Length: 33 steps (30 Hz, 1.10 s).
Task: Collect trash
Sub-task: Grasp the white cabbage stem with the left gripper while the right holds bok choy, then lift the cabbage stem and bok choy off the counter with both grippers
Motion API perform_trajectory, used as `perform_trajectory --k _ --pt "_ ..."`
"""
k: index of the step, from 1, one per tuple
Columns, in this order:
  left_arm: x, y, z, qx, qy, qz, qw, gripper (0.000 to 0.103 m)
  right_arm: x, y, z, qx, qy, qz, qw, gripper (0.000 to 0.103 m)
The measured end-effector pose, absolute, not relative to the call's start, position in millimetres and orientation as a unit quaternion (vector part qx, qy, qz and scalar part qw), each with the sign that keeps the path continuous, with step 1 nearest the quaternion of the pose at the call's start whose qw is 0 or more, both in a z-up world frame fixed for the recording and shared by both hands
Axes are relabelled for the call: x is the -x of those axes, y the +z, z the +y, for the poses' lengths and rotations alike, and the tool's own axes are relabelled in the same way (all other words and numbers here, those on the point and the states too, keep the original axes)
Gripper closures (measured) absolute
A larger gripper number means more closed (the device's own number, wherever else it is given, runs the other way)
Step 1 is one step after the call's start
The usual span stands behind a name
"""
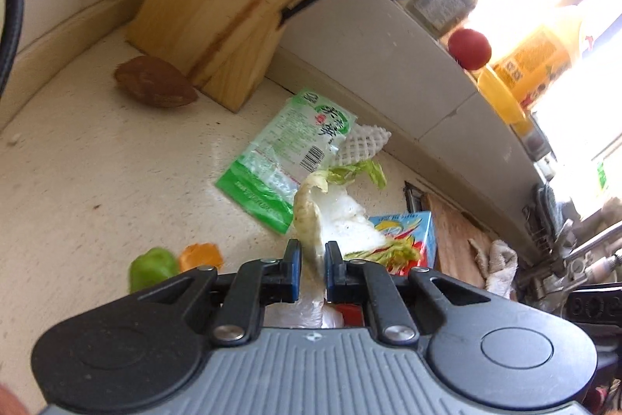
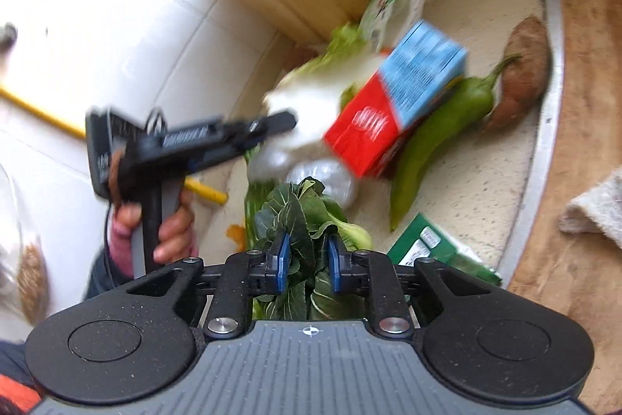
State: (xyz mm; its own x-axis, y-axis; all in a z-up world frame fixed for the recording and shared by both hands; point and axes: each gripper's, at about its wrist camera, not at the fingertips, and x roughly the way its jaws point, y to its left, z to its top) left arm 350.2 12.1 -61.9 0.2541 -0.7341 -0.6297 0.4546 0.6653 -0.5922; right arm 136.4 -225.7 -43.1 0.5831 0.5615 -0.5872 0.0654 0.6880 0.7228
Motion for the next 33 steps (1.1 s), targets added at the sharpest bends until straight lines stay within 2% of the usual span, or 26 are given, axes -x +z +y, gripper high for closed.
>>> perform_trajectory --k 11,21,25,27,29,30,31,32,33 --pt "-302.7 -35.8 62.8 0.168 -0.355 0.464 0.794 0.093 -110.2 -30.6 -252.4 -0.395 0.135 0.394 0.819 0.077" --pt "-229.0 -42.0 71.2 0.118 -0.339 0.486 0.797 0.092 -124.7 -46.7 -209.4 -0.328 0.154 0.452 0.815 0.077" --pt "-221.5 -46.2 56.4 0.074 -0.340 0.481 0.805 0.086 -133.2 -41.7 -197.9 -0.296 0.179 0.458 0.819 0.075" --pt "-224.2 -46.7 49.6 0.059 -0.336 0.471 0.814 0.080 -137.9 -40.1 -194.7 -0.282 0.185 0.460 0.821 0.072" --pt "-228.3 -49.6 40.1 0.030 -0.320 0.459 0.828 0.062 -139.6 -38.2 -193.3 -0.275 0.193 0.464 0.820 0.065" --pt "-230.6 -51.5 33.2 0.008 -0.315 0.455 0.833 0.060 -140.6 -36.8 -192.0 -0.270 0.193 0.466 0.820 0.062" --pt "-232.4 -53.7 27.2 -0.013 -0.312 0.452 0.835 0.060 -140.2 -34.0 -191.5 -0.267 0.189 0.467 0.821 0.053" --pt "-233.8 -55.5 22.4 -0.029 -0.316 0.451 0.834 0.058 -138.1 -30.8 -191.2 -0.261 0.185 0.467 0.824 0.034" --pt "-235.0 -56.4 19.3 -0.035 -0.323 0.451 0.831 0.057 -136.6 -28.6 -190.7 -0.252 0.182 0.467 0.828 0.026"
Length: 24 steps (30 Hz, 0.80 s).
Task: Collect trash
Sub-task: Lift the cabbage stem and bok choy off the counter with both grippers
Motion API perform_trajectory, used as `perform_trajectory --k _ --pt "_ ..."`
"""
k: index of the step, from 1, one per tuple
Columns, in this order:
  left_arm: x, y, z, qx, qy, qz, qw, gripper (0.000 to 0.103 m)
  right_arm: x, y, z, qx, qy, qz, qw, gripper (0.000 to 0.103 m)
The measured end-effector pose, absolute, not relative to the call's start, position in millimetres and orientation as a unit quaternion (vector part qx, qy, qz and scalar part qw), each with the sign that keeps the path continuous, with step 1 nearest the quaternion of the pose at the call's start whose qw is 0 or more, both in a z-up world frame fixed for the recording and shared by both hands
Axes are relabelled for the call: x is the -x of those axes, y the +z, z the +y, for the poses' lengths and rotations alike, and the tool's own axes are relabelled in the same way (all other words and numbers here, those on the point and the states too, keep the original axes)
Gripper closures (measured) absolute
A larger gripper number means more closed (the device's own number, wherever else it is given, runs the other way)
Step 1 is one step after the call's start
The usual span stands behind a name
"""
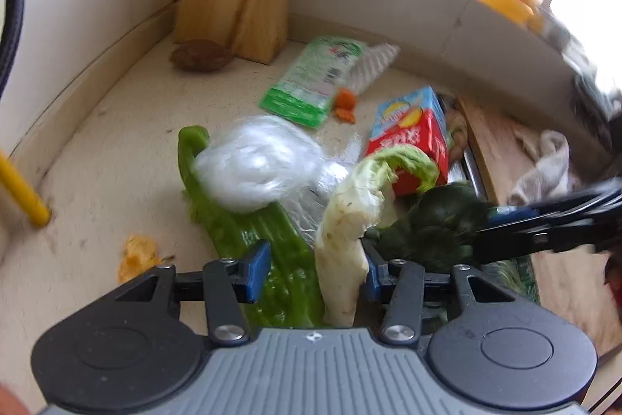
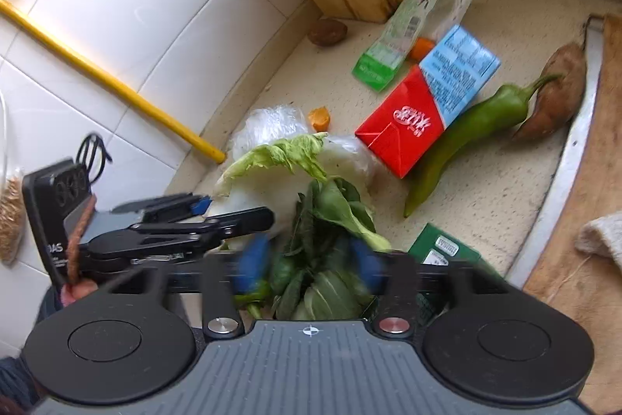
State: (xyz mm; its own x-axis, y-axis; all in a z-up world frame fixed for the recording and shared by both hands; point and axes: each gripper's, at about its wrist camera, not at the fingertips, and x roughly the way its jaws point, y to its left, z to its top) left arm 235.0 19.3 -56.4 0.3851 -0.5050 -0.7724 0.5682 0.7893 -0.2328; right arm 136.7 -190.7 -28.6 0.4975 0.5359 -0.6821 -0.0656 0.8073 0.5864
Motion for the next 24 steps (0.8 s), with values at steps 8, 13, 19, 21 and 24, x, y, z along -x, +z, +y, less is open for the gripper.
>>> perform_trajectory --k 8,13,19,21,24 --pt "-223.1 -43.9 -7.7 -0.114 -0.334 0.400 0.846 0.086 -142.6 -29.7 -168.0 -0.181 0.167 0.474 0.846 0.052" --pt "-221.6 -61.4 -14.3 -0.140 -0.348 0.420 0.826 0.086 -148.0 -28.2 -161.6 -0.157 0.188 0.482 0.841 0.045" --pt "-225.3 -65.5 -14.3 -0.118 -0.336 0.430 0.830 0.086 -146.5 -26.3 -146.5 -0.117 0.185 0.487 0.845 0.043" --pt "-219.3 -65.4 -16.2 -0.126 -0.337 0.424 0.831 0.086 -147.1 -26.6 -149.3 -0.126 0.185 0.489 0.843 0.043" --pt "-220.7 -65.7 -7.6 -0.103 -0.341 0.427 0.831 0.086 -143.2 -21.7 -144.4 -0.110 0.190 0.489 0.844 0.037"
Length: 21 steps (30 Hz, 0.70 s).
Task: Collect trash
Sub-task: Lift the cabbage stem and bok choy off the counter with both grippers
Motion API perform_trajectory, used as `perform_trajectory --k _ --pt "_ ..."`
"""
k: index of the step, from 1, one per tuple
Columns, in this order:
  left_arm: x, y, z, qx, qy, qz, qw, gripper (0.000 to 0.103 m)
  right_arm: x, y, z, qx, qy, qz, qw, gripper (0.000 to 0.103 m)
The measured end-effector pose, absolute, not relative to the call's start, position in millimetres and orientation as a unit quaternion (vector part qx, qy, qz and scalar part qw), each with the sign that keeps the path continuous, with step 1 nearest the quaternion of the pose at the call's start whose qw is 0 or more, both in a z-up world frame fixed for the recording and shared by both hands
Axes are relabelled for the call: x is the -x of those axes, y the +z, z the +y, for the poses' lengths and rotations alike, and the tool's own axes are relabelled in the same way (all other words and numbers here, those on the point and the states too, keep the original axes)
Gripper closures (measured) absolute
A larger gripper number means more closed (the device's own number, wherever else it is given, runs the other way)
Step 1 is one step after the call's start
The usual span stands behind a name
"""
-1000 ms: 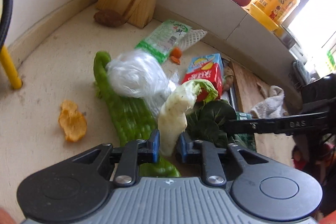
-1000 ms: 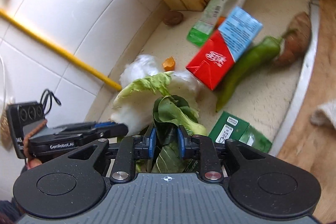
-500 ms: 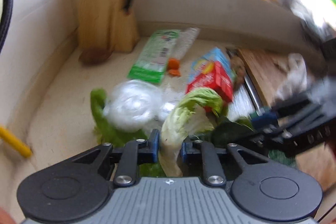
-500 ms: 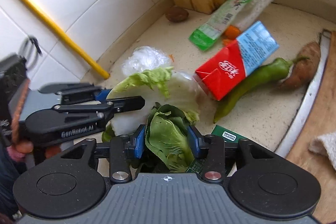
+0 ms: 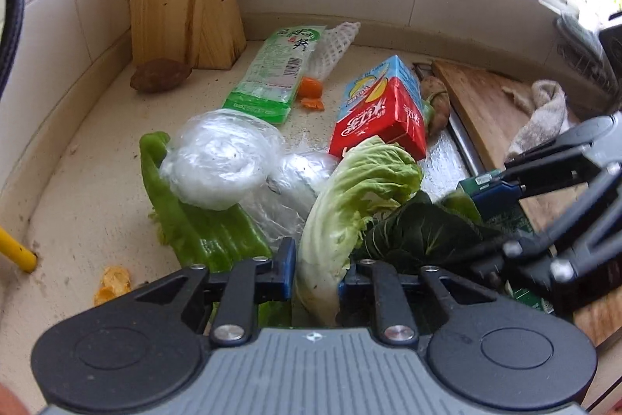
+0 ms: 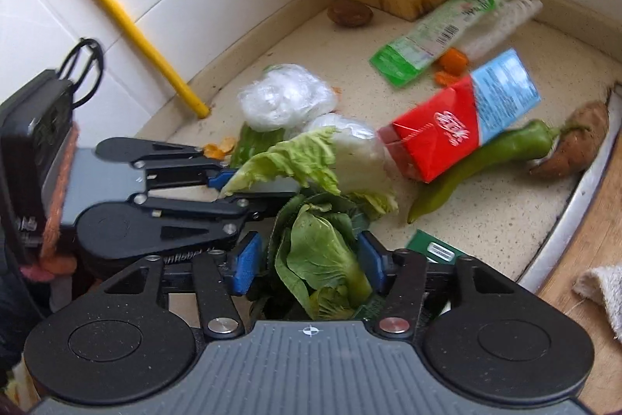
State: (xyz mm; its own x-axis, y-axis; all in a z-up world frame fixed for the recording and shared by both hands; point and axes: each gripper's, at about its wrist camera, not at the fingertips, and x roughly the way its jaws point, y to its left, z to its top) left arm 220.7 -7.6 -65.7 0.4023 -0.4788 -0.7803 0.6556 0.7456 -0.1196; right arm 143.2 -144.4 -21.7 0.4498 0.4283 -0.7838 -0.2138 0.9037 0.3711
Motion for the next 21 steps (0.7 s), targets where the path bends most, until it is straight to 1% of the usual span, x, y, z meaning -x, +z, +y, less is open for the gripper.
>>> perform_trajectory --k 2,4,8,10,11,12,15,18,19,21 --pt "-220.9 -65.2 -2.7 -0.092 -0.345 0.428 0.830 0.086 -140.8 -21.5 -133.3 -0.066 0.201 0.489 0.846 0.026" --pt "-219.0 -65.2 -0.6 -0.089 -0.349 0.426 0.830 0.086 -140.0 -26.2 -125.4 -0.030 0.193 0.486 0.852 0.025" --pt "-221.4 -66.8 -1.3 -0.088 -0.352 0.429 0.827 0.086 -148.7 -31.5 -117.5 0.002 0.180 0.481 0.858 0.023" --pt "-223.1 -69.8 -4.5 -0.092 -0.354 0.431 0.825 0.085 -151.5 -32.3 -110.2 0.032 0.184 0.494 0.849 0.026" --pt "-222.9 -70.5 -5.8 -0.094 -0.354 0.432 0.824 0.085 -151.2 -32.5 -106.1 0.053 0.191 0.505 0.840 0.034" --pt "-222.9 -70.7 -7.4 -0.099 -0.356 0.432 0.823 0.085 -150.3 -32.1 -103.8 0.068 0.201 0.520 0.827 0.033" --pt "-222.0 -70.1 -6.1 -0.096 -0.355 0.430 0.824 0.087 -153.4 -24.9 -104.4 0.099 0.209 0.549 0.803 0.037" --pt "-222.1 -70.0 -1.7 -0.078 -0.350 0.432 0.828 0.089 -159.1 -20.9 -108.0 0.080 0.210 0.557 0.800 0.039" --pt "-222.2 -70.0 0.3 -0.069 -0.349 0.434 0.828 0.091 -160.1 -19.5 -110.6 0.067 0.212 0.556 0.801 0.040" --pt "-223.2 -70.0 5.7 -0.048 -0.350 0.440 0.826 0.091 -161.1 -19.5 -118.0 0.030 0.213 0.555 0.804 0.041"
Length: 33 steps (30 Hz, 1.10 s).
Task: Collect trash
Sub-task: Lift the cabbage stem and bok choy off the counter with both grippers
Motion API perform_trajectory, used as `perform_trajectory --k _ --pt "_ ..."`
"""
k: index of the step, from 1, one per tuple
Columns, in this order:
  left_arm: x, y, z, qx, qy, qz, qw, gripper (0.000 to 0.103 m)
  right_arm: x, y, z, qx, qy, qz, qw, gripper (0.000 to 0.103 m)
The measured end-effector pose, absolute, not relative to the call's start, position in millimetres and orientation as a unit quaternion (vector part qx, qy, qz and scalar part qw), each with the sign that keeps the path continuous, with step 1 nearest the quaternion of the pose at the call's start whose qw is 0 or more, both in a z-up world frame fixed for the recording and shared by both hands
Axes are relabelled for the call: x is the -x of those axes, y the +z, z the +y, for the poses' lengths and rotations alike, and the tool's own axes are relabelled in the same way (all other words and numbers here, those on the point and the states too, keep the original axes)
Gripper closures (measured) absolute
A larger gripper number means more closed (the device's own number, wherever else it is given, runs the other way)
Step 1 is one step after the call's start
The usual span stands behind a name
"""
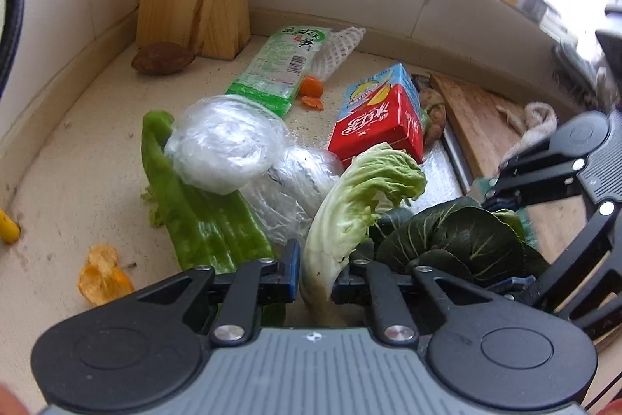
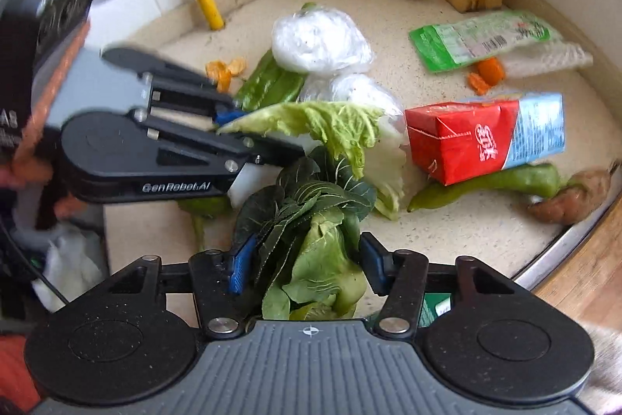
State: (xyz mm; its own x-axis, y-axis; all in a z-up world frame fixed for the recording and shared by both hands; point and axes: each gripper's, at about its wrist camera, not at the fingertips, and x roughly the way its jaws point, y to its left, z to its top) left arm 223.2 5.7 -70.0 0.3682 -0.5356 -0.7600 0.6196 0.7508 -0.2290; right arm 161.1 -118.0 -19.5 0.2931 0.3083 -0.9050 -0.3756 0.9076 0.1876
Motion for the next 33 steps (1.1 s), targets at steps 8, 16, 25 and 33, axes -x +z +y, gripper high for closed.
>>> perform_trajectory --k 8,16,25,33 --pt "-216.9 -51.7 18.8 -0.004 -0.336 0.428 0.839 0.094 -147.7 -15.0 -164.4 -0.128 0.192 0.511 0.828 0.044" --pt "-194.8 -34.7 17.9 0.012 -0.328 0.418 0.847 0.094 -128.2 -0.5 -189.8 -0.188 0.196 0.472 0.839 0.045" --pt "-162.9 -17.6 19.1 0.023 -0.313 0.402 0.860 0.094 -110.8 7.7 -194.2 -0.207 0.217 0.450 0.841 0.045" --pt "-144.4 -14.0 23.0 0.022 -0.285 0.398 0.872 0.095 -92.1 13.9 -199.1 -0.202 0.230 0.438 0.845 0.045"
